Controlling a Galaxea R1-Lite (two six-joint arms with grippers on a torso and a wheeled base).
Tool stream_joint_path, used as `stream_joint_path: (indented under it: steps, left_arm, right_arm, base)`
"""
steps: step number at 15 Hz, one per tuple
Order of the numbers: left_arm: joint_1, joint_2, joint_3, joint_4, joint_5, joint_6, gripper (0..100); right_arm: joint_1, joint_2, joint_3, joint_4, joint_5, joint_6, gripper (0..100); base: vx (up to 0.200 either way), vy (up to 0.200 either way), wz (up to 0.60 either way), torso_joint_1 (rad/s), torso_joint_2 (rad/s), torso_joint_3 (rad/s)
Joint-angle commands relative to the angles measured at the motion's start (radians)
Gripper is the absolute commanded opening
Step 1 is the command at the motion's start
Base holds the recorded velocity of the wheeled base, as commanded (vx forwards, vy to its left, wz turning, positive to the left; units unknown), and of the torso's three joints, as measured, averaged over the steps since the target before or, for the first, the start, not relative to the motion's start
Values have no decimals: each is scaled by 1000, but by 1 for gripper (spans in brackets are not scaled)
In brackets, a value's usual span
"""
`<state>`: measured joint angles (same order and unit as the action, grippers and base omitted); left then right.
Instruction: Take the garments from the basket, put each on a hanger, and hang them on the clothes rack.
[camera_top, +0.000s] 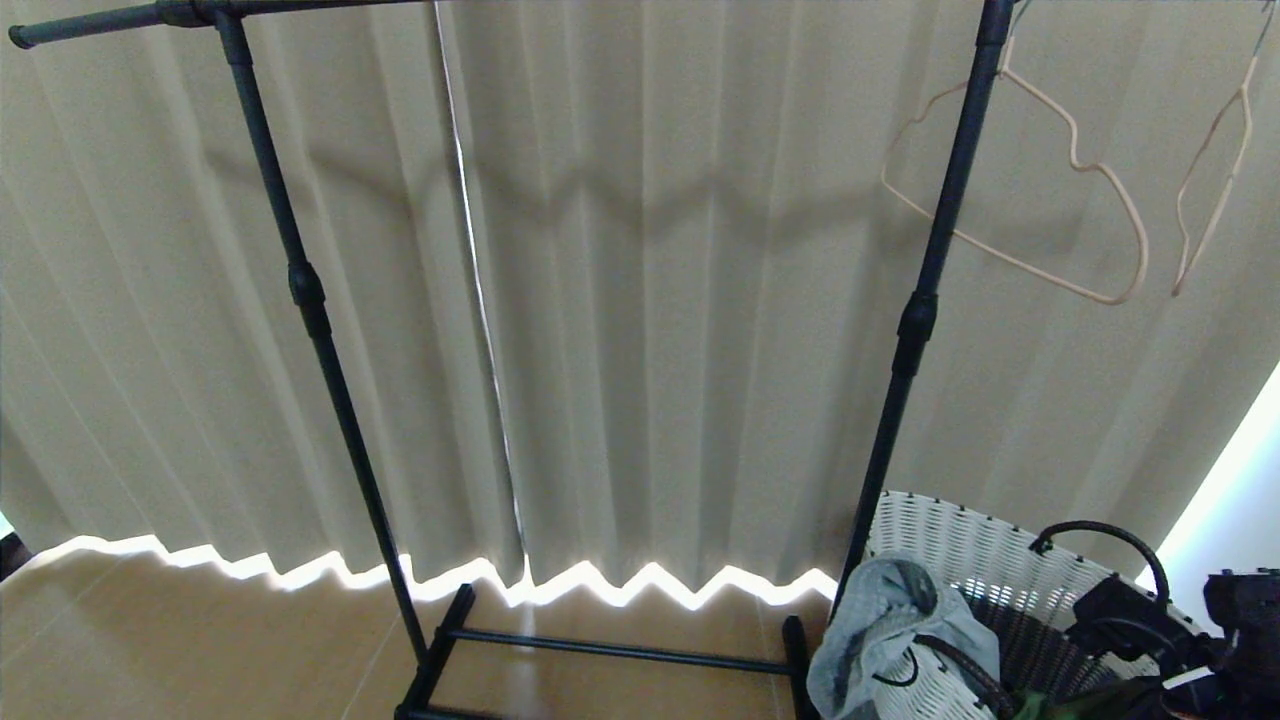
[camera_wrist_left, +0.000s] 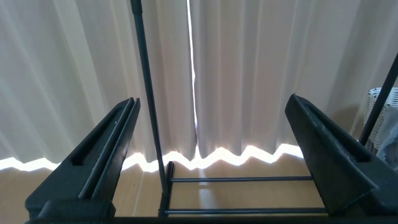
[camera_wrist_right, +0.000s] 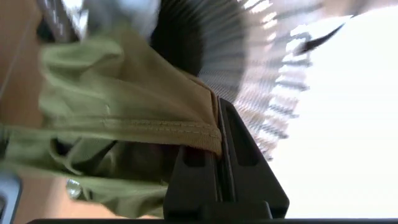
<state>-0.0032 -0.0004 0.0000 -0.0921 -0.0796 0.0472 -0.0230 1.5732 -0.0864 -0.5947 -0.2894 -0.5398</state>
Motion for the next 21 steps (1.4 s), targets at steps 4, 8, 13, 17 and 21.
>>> stream_joint_path:
  steps: [4, 8, 13, 17, 21]
  left_arm:
    - [0, 0, 0, 0, 0, 2, 100]
    - [0, 0, 0, 0, 0, 5, 100]
    - [0, 0, 0, 0, 0, 8, 100]
    - [0, 0, 0, 0, 1, 10, 100]
    - [0, 0, 0, 0, 0, 8, 100]
  right_arm:
    - [-31, -487, -70, 9, 18, 29, 0]
    - [-22, -506, -153, 7, 67, 244, 0]
    - [-22, -555, -142, 9, 70, 256, 0]
    - [-22, -576, -131, 9, 70, 256, 0]
    - [-22, -575, -125, 10, 68, 256, 0]
  base:
    - [0, 0, 0, 0, 0, 0]
    - [-100, 0, 0, 2, 2, 1]
    - [-200, 0, 0, 0, 5, 3]
    - [-200, 0, 0, 2, 4, 2]
    - [-100, 0, 0, 1, 1, 2]
